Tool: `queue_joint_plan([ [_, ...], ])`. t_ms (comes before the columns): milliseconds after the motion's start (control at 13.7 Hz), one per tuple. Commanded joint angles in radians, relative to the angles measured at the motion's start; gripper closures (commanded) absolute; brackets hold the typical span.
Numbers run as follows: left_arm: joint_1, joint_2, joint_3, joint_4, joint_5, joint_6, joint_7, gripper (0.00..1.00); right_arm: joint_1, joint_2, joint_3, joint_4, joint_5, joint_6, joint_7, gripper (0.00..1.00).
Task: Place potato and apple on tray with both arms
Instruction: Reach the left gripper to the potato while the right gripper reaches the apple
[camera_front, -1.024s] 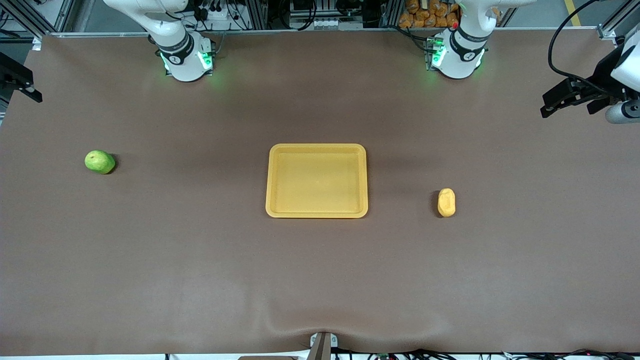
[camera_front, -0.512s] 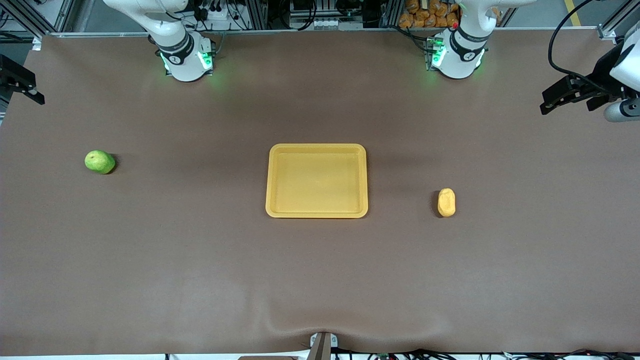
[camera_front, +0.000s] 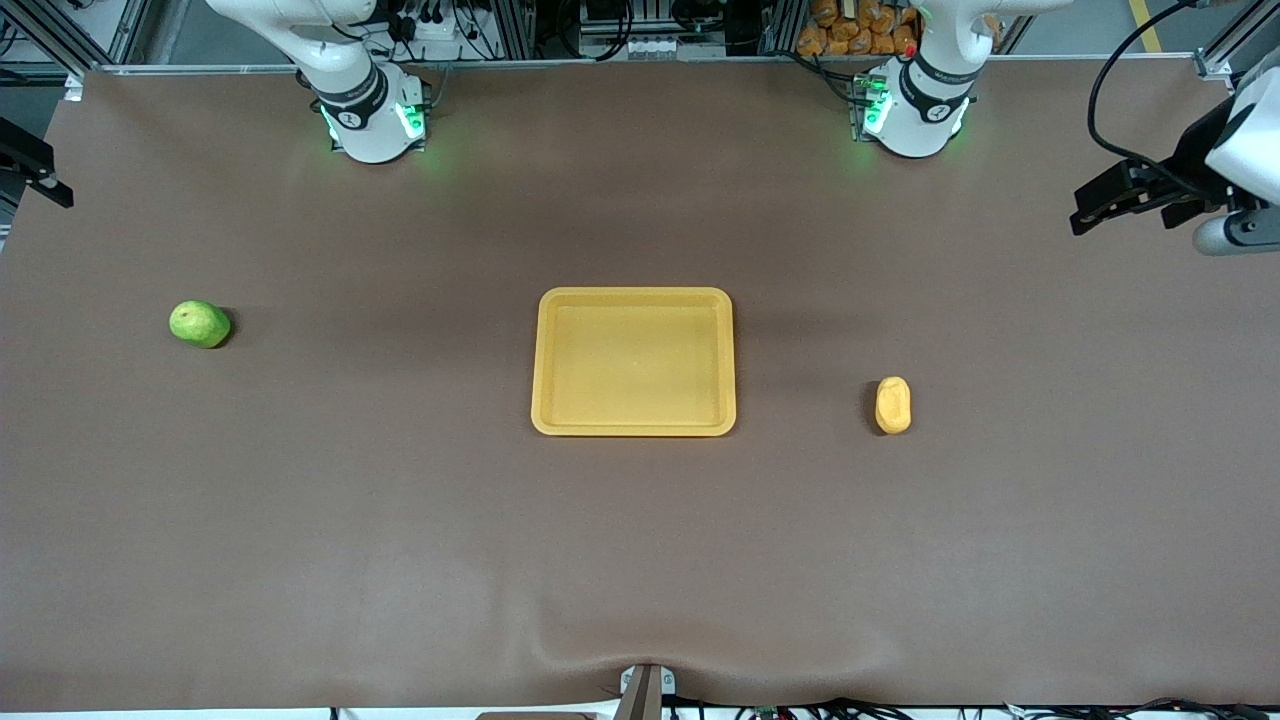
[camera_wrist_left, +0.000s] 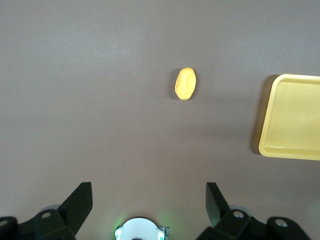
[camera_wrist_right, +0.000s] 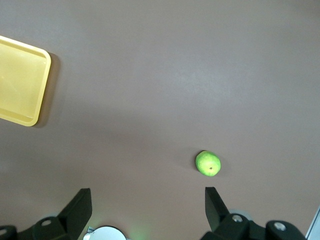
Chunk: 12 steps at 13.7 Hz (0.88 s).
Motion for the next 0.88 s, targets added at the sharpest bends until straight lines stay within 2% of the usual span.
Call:
queue_joint_plan([
  [0,-0.002,0.032,-0.004,-0.015,-0.02,0.027,-0.002,0.0,-0.004,0.052,-0.02,0.026,-0.002,-0.015,-0.009,0.0],
  [146,-0.002,0.032,-0.004,-0.092,-0.018,0.118,-0.002,0.0,-0.002,0.09,-0.02,0.024,-0.012,-0.011,-0.009,0.0],
  [439,-0.007,0.089,-0.007,-0.184,-0.018,0.252,-0.005,0.0,-0.022,0.177,-0.022,0.023,-0.015,-0.012,-0.009,0.0],
  [659,-0.007,0.092,-0.025,-0.317,-0.018,0.398,-0.005,0.0,-0.041,0.231,-0.022,0.024,-0.064,-0.008,-0.011,0.0],
  [805,-0.005,0.119,-0.036,-0.373,-0.018,0.476,-0.014,0.0,-0.076,0.262,-0.028,0.017,-0.074,-0.009,-0.006,0.0],
])
